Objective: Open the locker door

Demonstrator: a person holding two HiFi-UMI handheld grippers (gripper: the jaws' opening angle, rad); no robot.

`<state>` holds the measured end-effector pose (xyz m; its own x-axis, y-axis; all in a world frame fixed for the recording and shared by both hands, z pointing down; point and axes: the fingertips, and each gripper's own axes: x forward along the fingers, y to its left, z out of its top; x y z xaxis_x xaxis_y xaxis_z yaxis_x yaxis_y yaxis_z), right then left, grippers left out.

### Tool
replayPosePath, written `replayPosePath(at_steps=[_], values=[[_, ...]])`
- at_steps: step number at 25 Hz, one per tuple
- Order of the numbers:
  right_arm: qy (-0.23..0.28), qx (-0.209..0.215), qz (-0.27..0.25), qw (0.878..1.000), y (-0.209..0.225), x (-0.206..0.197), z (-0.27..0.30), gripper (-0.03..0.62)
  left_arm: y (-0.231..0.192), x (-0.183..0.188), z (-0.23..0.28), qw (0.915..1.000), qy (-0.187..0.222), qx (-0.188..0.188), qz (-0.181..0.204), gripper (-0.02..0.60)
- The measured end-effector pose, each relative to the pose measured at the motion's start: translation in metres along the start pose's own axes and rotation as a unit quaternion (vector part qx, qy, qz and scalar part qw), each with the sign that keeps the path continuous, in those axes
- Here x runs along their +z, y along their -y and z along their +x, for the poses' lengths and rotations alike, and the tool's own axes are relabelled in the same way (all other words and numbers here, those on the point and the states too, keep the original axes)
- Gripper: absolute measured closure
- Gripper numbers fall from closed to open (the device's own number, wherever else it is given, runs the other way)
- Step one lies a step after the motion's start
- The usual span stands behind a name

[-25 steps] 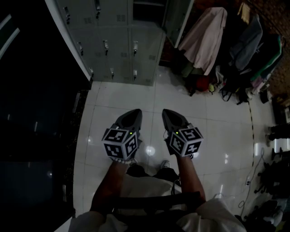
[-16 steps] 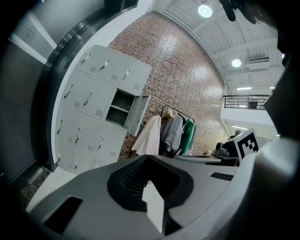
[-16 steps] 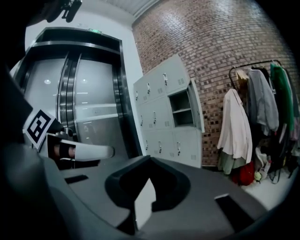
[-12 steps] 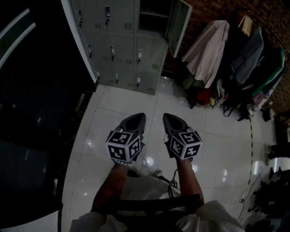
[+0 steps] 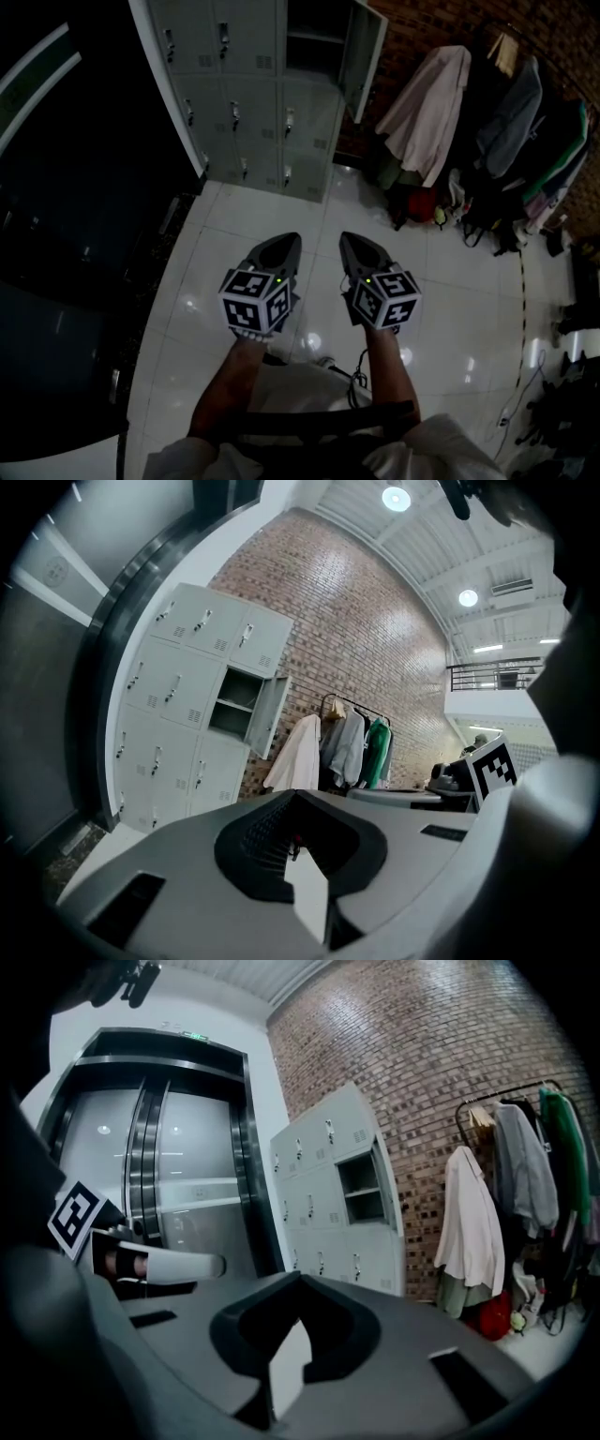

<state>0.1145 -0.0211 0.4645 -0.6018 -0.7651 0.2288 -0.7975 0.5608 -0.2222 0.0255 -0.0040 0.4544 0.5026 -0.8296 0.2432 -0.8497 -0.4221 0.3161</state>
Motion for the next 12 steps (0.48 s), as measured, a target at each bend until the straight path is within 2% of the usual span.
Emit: replayPosePath(at_steps=[12], values=[[0.003,-0.005,0.000,1.000,-0.0031,0.0022,0.0043,0.591,-0.0044,0.0064,0.0000,1.0000,-0.001,-0.004,0.006,0.589]])
